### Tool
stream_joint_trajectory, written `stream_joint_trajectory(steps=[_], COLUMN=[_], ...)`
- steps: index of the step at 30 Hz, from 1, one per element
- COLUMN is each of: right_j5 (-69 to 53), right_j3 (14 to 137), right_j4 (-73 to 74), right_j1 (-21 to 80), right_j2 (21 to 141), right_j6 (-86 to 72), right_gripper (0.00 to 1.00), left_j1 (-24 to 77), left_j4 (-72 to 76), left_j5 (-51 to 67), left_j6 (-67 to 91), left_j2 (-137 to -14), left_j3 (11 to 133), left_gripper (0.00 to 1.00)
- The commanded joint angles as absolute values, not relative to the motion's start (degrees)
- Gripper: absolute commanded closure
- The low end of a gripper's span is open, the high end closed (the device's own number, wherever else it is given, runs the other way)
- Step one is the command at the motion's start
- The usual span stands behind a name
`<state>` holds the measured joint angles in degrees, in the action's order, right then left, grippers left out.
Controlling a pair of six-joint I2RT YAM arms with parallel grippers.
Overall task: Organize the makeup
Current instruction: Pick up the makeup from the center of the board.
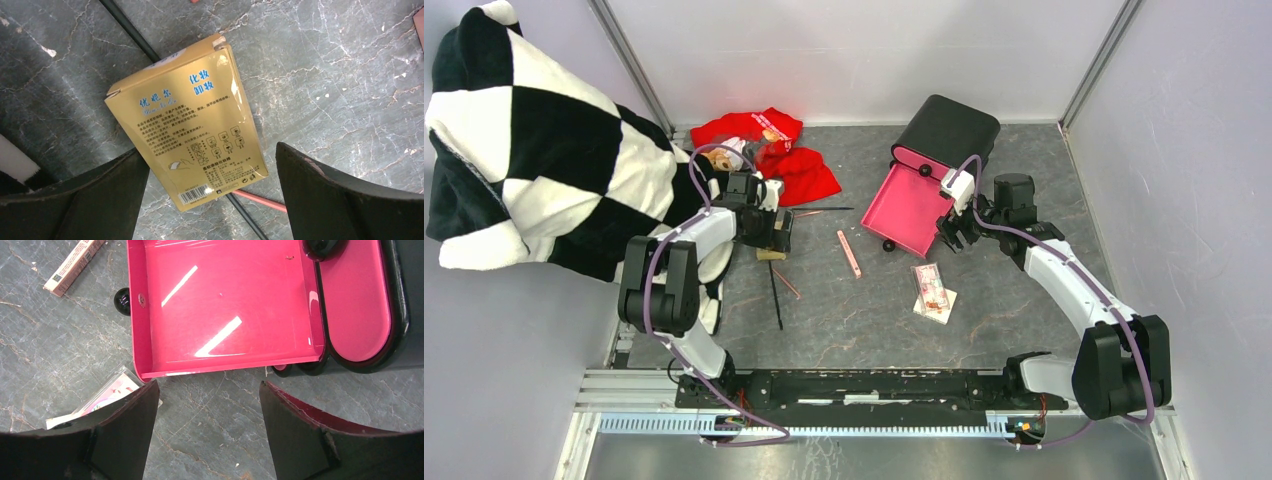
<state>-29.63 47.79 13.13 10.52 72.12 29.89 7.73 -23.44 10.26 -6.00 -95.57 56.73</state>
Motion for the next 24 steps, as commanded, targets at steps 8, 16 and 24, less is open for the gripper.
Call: stream_joint_trajectory(steps=[8, 16, 24], right_j5=[-29.29, -29.65, -29.71], right_j3=[50.01, 50.39, 50.49], right_j4=[12.48, 12.81, 11.00], right_j1=[10.82, 10.88, 10.73], right_j2=[72.01, 72.41, 69.92], right_j6=[30.23, 30.24, 25.60], right_gripper=[0.20, 0.20, 0.20], left_j1=[8.09, 8.97, 22.32], left_j4=[-19.04, -21.29, -18.09], left_j5=[5.23, 11.83, 10.68], left_j6=[-8.52, -10.42, -11.68], left_j2=[-96.63, -85.36, -81.70], left_j3=[58.07, 58.72, 62.84], left_gripper=[0.17, 0.37, 0.37])
